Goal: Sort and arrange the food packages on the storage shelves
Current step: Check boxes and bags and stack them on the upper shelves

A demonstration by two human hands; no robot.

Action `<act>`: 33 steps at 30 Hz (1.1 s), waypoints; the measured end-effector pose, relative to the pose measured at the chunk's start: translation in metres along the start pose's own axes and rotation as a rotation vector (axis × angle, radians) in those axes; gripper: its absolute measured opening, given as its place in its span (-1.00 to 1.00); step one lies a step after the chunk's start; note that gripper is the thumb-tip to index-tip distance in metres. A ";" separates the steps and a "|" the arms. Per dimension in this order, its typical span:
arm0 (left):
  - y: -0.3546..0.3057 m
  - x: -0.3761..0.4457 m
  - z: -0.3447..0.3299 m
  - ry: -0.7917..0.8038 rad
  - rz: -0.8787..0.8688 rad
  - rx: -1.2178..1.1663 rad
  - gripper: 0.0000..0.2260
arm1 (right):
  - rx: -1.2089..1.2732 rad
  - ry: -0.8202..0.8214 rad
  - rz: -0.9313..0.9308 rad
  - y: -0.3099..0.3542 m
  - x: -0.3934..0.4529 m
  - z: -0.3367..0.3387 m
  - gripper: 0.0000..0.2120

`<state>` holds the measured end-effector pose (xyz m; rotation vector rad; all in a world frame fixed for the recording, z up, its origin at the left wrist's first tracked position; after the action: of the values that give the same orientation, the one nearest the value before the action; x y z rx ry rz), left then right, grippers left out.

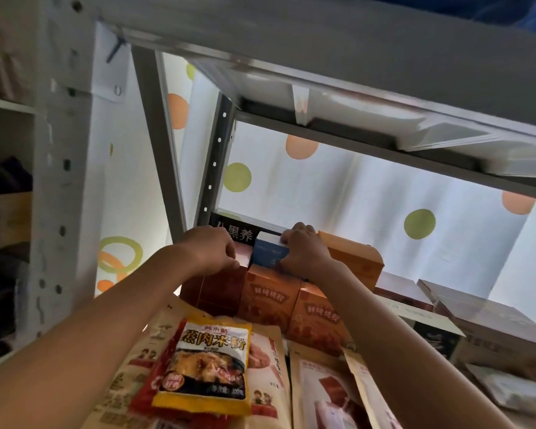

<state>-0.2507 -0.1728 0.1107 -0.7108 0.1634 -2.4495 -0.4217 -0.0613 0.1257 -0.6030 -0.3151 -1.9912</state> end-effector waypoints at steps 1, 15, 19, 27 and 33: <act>0.000 0.001 0.000 0.000 -0.003 0.000 -0.79 | 0.011 0.004 -0.012 -0.001 0.000 0.000 -0.61; -0.001 -0.003 -0.003 -0.027 -0.072 0.060 -0.81 | 0.042 -0.065 -0.030 0.010 -0.006 0.018 -0.61; -0.001 -0.005 -0.004 -0.041 -0.077 0.056 -0.81 | 0.015 -0.159 -0.012 0.013 -0.003 0.042 -0.59; -0.001 -0.009 0.001 0.001 -0.098 0.058 -0.75 | 0.078 -0.368 0.026 0.023 -0.006 0.100 -0.53; 0.005 -0.014 0.007 -0.045 -0.043 -0.243 -0.69 | 0.262 -0.446 -0.028 0.019 -0.026 0.123 -0.48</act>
<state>-0.2352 -0.1685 0.1091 -0.8815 0.4382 -2.4774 -0.3610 0.0054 0.2146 -0.8718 -0.8447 -1.7867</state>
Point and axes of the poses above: each hand's wrist, its own x-axis towards the middle knuckle, its own z-axis out of the back of the hand, y = z × x, the point moved 3 cm from there along x, towards the middle knuckle, and after that the axes turned 12 degrees about -y, right-handed, at the moved point
